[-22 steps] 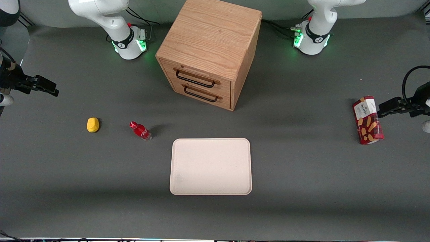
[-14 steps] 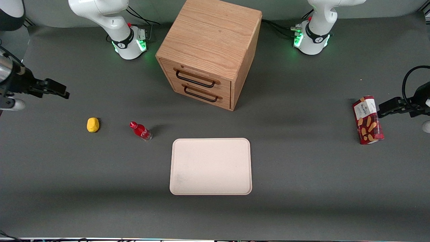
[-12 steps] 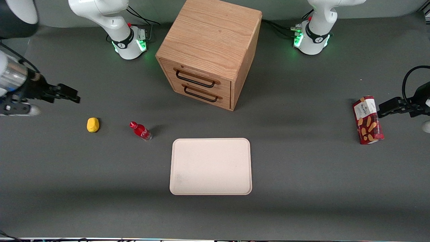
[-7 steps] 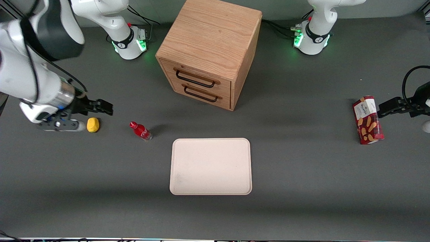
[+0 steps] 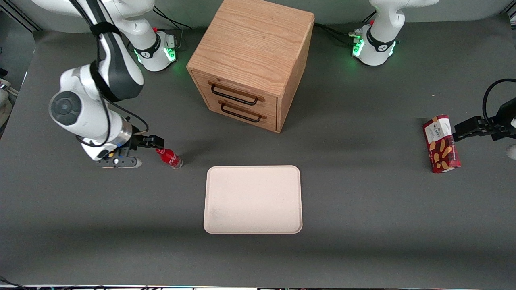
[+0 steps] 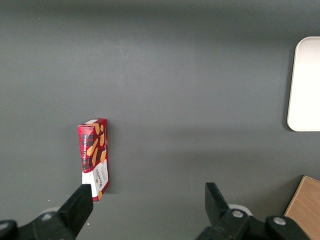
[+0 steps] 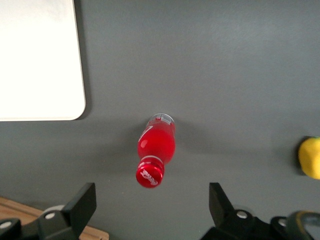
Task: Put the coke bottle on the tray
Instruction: 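Lower the open right gripper around the red Coca-Cola bottle and close it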
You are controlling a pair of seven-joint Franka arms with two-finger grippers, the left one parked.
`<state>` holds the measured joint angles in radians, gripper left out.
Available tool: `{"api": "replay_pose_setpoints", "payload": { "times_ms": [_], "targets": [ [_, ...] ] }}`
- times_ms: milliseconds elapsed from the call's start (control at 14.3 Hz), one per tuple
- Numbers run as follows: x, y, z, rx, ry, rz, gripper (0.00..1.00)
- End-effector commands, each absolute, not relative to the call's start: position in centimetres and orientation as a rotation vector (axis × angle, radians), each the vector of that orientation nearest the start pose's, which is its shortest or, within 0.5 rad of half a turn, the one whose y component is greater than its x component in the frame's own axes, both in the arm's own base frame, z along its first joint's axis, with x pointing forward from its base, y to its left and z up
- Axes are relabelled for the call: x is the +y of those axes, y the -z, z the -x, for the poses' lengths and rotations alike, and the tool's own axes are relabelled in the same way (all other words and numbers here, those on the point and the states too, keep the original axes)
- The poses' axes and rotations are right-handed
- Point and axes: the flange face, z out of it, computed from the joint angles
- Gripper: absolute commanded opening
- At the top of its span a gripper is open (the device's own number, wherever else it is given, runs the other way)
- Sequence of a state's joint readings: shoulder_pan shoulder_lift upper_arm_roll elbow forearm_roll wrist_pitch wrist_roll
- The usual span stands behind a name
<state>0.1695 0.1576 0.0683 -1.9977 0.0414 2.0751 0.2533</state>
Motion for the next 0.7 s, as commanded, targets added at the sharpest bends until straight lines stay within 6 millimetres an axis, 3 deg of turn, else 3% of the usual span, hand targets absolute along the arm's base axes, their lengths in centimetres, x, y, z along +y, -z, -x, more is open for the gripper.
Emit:
{"api": "replay_pose_setpoints", "payload": {
  "times_ms": [0, 140, 629],
  "targets": [
    [13.7, -34.9, -54.1, 0.069, -0.081, 3.123, 1.0],
    [13.8, -33.2, -53.4, 0.064, -0.065, 3.121, 1.0],
    [14.0, -31.3, -54.2, 0.058, -0.032, 3.116, 1.0]
  ]
}}
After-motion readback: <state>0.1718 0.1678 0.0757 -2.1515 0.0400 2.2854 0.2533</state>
